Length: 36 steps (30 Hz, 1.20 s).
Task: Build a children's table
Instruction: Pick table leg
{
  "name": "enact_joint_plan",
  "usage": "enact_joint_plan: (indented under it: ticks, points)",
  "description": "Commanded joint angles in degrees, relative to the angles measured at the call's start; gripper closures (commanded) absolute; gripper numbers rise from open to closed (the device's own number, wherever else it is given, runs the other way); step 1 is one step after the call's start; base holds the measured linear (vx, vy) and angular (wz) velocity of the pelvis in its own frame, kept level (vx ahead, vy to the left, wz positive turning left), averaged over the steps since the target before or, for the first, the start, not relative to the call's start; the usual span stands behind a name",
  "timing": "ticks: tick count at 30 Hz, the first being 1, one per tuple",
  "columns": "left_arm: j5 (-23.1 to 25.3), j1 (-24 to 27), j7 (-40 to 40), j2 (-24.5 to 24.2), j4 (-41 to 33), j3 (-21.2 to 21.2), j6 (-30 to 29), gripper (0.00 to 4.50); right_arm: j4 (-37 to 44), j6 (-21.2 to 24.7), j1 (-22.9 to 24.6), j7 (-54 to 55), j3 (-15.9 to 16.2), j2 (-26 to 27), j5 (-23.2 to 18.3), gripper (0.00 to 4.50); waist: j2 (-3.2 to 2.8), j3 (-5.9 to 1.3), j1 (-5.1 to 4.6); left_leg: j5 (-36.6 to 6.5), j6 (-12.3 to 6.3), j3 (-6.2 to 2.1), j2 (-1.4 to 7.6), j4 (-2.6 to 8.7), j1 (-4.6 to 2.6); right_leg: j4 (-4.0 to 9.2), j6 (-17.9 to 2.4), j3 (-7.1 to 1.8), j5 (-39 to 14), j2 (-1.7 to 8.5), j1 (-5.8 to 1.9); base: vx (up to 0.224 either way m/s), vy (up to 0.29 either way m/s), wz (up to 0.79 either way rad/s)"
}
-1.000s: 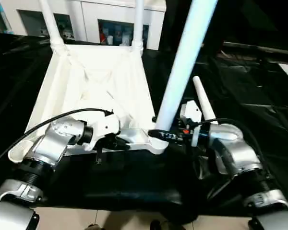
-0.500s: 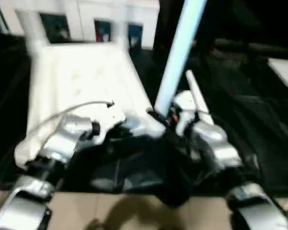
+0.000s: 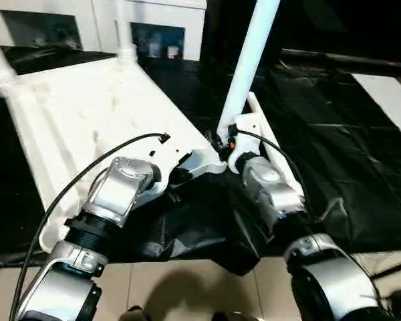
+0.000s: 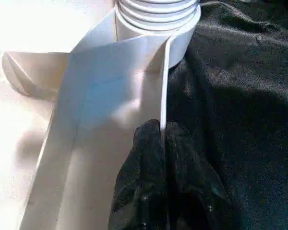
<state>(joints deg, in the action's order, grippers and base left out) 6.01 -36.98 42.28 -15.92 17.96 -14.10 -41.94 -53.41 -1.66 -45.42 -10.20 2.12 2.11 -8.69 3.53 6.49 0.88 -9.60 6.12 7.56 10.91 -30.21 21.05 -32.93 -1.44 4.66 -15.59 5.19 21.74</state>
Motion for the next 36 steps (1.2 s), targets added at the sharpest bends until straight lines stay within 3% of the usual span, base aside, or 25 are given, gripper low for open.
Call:
enact_joint_plan:
  ticks: [1, 6, 7, 9, 12, 14, 16, 18, 19, 21, 23, 25, 27, 28, 29, 30, 31, 34, 36]
  points:
    - [-0.16, 0.07, -0.63, 0.49, -1.84, -0.45, -1.04, 4.5, -10.85, 7.15, 4.96, 1.61, 0.38, 0.21, 1.99, 2.64, -1.22, -0.87, -0.07, -28.41, 1.73, -0.59, 1.8, 4.99, -0.44, 5.34, -3.8, -2.66, -25.29, 3.54, -0.26, 0.0, 0.0, 0.0]
    - [0.38, 0.32, -0.35, -0.76, -1.51, -0.54, 0.5, 4.5, -11.63, 4.68, 3.82, 0.61, 0.02, 0.52, 2.49, 2.64, -1.07, -0.79, -0.2, -28.24, 1.24, -0.15, 1.91, 4.89, -0.86, 5.47, -3.22, -3.24, -26.36, 3.53, 0.44, 0.0, 0.0, 0.0]
    - [0.28, 0.28, -0.2, -0.98, -1.55, -0.39, 0.96, 4.5, -11.04, 3.54, 3.52, -1.07, -0.83, 0.75, 1.35, 2.64, -1.27, -0.78, -0.24, -28.22, 1.26, -0.13, 1.95, 4.92, -0.86, 5.41, -3.32, -3.29, -25.91, 3.47, 0.48, 0.0, 0.0, 0.0]
    - [0.0, 0.29, -0.27, -1.19, -1.94, -0.42, 0.92, 4.5, -10.84, 2.44, 3.11, -1.98, -1.18, 0.82, 0.9, 2.08, -1.27, -0.98, -0.25, -27.47, 1.13, 0.09, 2.1, 4.88, -0.84, 5.14, -3.93, -3.49, -23.05, 3.38, 0.47, 0.0, 0.0, 0.0]
    - [-0.42, 0.37, 0.0, -1.62, -2.35, -0.47, 2.11, 4.5, -9.64, 1.07, 2.57, -4.33, -1.76, 1.09, -0.13, 1.78, -1.39, -1.1, -0.07, -25.17, 0.85, 0.56, 2.23, 4.7, -0.85, 4.75, -5.97, -3.66, -17.31, 3.23, 0.39, 0.0, 0.0, 0.0]
    - [-0.38, 0.37, -0.07, -1.78, -2.38, -0.45, 2.45, 4.5, -9.09, 0.68, 2.41, -5.06, -1.87, 1.13, -0.4, 1.68, -1.09, -1.24, -0.07, -21.76, 0.0, 0.94, 2.26, 4.62, -0.5, 4.12, -7.09, -3.75, -13.42, 2.92, 0.0, 0.0, 0.0, 0.0]
    - [-0.78, 0.68, 1.14, -2.73, -2.8, -0.48, 6.27, 4.5, -5.88, -0.4, 2.06, -8.86, -1.76, 0.84, -1.25, 1.45, -1.12, -1.1, 0.13, -22.92, -0.47, 1.41, 2.29, 4.56, -0.77, 4.46, -7.06, -3.89, -16.73, 2.89, 0.53, 0.0, 0.0, 0.0]
    - [-1.47, 1.13, 2.6, -3.38, -3.66, -0.43, 7.81, 4.5, -3.27, -0.61, 2.2, -11.54, -1.63, 0.36, -1.77, 1.3, -0.78, -1.31, 0.23, -22.82, -0.66, 1.38, 2.24, 4.49, -0.36, 4.58, -6.16, -4.04, -18.95, 3.08, 0.25, 0.0, 0.0, 0.0]
    - [-1.61, 1.3, 3.26, -3.84, -3.91, -0.48, 8.56, 4.5, -1.73, -0.45, 2.44, -12.99, -1.56, 0.05, -2.18, 1.22, -0.73, -1.5, 0.33, -21.01, -0.94, 1.47, 2.3, 4.39, -0.11, 4.44, -6.15, -4.16, -17.5, 3.15, 0.05, 0.0, 0.0, 0.0]
    - [-2.19, 1.68, 5.47, -5.04, -4.25, -0.8, 10.8, 4.5, 1.75, 0.18, 3.3, -16.53, -1.16, -0.85, -2.84, 1.11, -0.99, -2.16, 0.74, -13.84, -2.91, 2.21, 2.42, 3.79, -0.24, 3.56, -8.54, -4.15, -8.02, 2.56, 0.09, 0.0, 0.0, 0.0]
    - [-3.4, 2.43, 9.21, -6.83, -4.9, -1.17, 15.4, 4.5, 7.54, 1.36, 5.4, -22.47, 0.86, -3.16, -3.11, 0.86, -0.85, -1.86, 0.88, -15.23, -3.87, 2.72, 2.37, 3.67, -0.19, 3.85, -9.4, -4.15, -9.06, 2.23, 0.63, 0.0, 0.0, 0.0]
    - [-4.58, 3.42, 12.63, -8.53, -5.73, -1.26, 19.78, 4.5, 13.42, 3.21, 7.95, -28.13, 3.41, -6.21, -3.25, 0.77, -1.08, -2.26, 1.18, -12.35, -3.99, 2.97, 2.44, 3.26, -0.12, 3.52, -9.74, -4.28, -6.36, 2.3, 0.31, 0.032, -0.021, 0.03]
    - [-5.59, 4.2, 14.89, -9.89, -5.99, -0.85, 21.53, 4.5, 18.65, 4.76, 10.52, -33.7, 5.9, -9.79, -3.36, 0.77, -1.16, -2.88, 1.36, -0.96, -6.05, 3.48, 2.13, 2.15, 0.16, 1.55, -11.69, -4.16, 9.97, 1.36, -0.53, 0.07, -0.031, 0.02]
    - [-5.92, 4.48, 15.9, -10.53, -5.6, -0.79, 23.74, 4.5, 20.64, 5.59, 11.55, -35.91, 6.61, -11.22, -3.57, 0.77, -1.28, -3.14, 1.42, 2.48, -7.25, 3.77, 1.88, 1.81, 0.3, 0.84, -12.98, -4.18, 16.85, 1.15, -0.58, 0.065, -0.018, -0.04]
    - [-6.66, 4.9, 17.21, -11.06, -5.43, -0.42, 25.35, 4.5, 22.93, 6.32, 12.74, -38.36, 7.43, -12.87, -3.97, 0.77, -1.09, -3.24, 1.38, 3.57, -7.75, 3.86, 1.65, 1.51, 0.65, 0.51, -13.23, -4.25, 19.78, 0.99, -0.78, 0.054, -0.008, -0.04]
    - [-7.72, 5.38, 18.49, -11.43, -5.43, 0.24, 26.48, 4.5, 25.6, 7.28, 14.07, -40.99, 8.06, -14.65, -4.55, 0.77, -0.81, -3.48, 1.51, 5.62, -8.85, 4.0, 1.43, 1.07, 0.58, -0.06, -13.62, -4.31, 25.29, 0.66, -0.98, 0.054, -0.008, -0.04]
    - [-8.37, 5.6, 19.1, -11.43, -5.64, 0.64, 26.58, 4.5, 26.51, 7.65, 14.53, -41.73, 8.15, -15.19, -4.83, 0.77, -0.71, -3.35, 1.52, 5.72, -9.81, 4.12, 1.43, 1.06, 0.63, -0.21, -14.05, -4.32, 27.21, 0.7, -0.98, 0.0, 0.0, 0.0]
    - [-10.32, 6.26, 20.8, -11.51, -6.49, 1.74, 26.16, 4.5, 29.26, 8.67, 15.88, -44.09, 8.38, -16.92, -5.83, 0.77, -0.56, -3.27, 1.32, 3.54, -10.4, 4.16, 1.68, 1.07, 0.57, -0.05, -14.68, -4.36, 23.53, 1.03, -0.96, 0.0, 0.0, 0.0]
    - [-11.46, 7.06, 22.63, -12.16, -6.51, 1.82, 26.97, 4.5, 31.71, 8.47, 17.06, -46.57, 8.39, -18.19, -6.24, 0.77, -0.52, -2.86, 1.23, -1.03, -9.49, 4.25, 1.9, 1.24, 0.4, 0.67, -14.31, -4.54, 14.25, 1.34, -0.74, 0.0, 0.0, 0.0]
